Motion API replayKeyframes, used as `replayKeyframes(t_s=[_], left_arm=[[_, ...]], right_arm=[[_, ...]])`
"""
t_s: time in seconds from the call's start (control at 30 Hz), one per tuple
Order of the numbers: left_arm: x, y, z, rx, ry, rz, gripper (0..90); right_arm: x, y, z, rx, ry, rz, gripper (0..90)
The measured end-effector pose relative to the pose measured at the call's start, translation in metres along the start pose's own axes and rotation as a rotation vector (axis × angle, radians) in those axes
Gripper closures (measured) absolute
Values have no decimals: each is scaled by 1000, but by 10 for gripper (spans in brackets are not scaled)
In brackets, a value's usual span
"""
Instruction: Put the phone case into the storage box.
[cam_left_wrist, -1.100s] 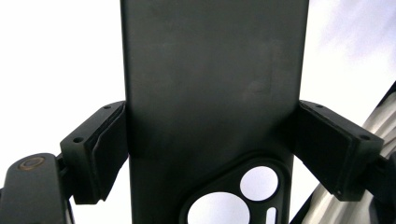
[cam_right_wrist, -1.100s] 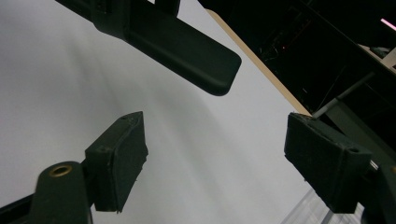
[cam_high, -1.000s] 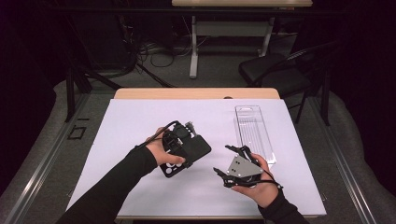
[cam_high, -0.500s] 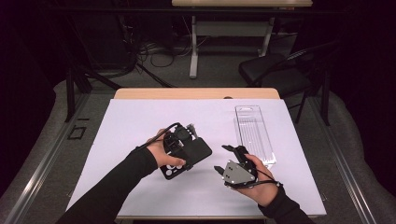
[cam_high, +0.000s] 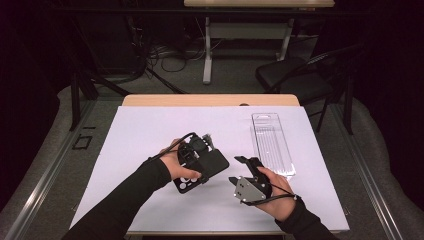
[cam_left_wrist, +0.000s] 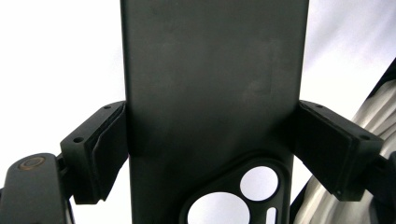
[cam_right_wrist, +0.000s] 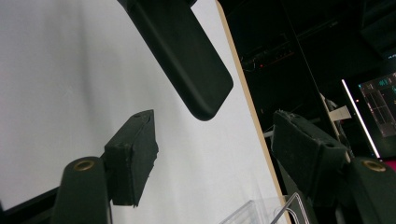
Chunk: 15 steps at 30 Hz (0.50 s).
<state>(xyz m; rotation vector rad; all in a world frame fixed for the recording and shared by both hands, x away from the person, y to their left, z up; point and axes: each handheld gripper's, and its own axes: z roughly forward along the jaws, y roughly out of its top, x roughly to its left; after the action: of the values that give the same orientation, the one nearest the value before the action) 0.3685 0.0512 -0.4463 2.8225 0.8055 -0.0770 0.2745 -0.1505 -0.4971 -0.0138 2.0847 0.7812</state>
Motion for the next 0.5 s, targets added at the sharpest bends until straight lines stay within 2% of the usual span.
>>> replayKeyframes(t_s=[0.1,0.17,0.23,0.27,0.3,0.33,0.37,0.4,0.43,0.5], left_arm=[[-1,1,1,2,-3,2,148],[-1,2,2,10,-5,10,148],[-2,3,3,6,-8,9,148],[-2,3,3,9,-9,10,147],[-2,4,3,15,-11,18,148],[-3,4,4,8,-13,11,147],[-4,4,4,10,-14,11,148],[-3,5,4,19,-12,24,148],[-4,5,5,14,-12,19,148],[-5,6,6,15,-18,18,148]], right_arm=[[0,0,1,1,0,-46,326],[2,1,2,6,0,-47,329],[2,1,2,11,-1,-71,333],[4,1,3,13,0,-64,335],[3,2,3,8,-2,-83,336],[5,2,3,16,-2,-75,337],[5,2,4,12,-1,-102,338],[5,3,4,15,0,-106,339],[7,3,5,24,-1,-101,343],[8,3,6,25,1,-125,348]])
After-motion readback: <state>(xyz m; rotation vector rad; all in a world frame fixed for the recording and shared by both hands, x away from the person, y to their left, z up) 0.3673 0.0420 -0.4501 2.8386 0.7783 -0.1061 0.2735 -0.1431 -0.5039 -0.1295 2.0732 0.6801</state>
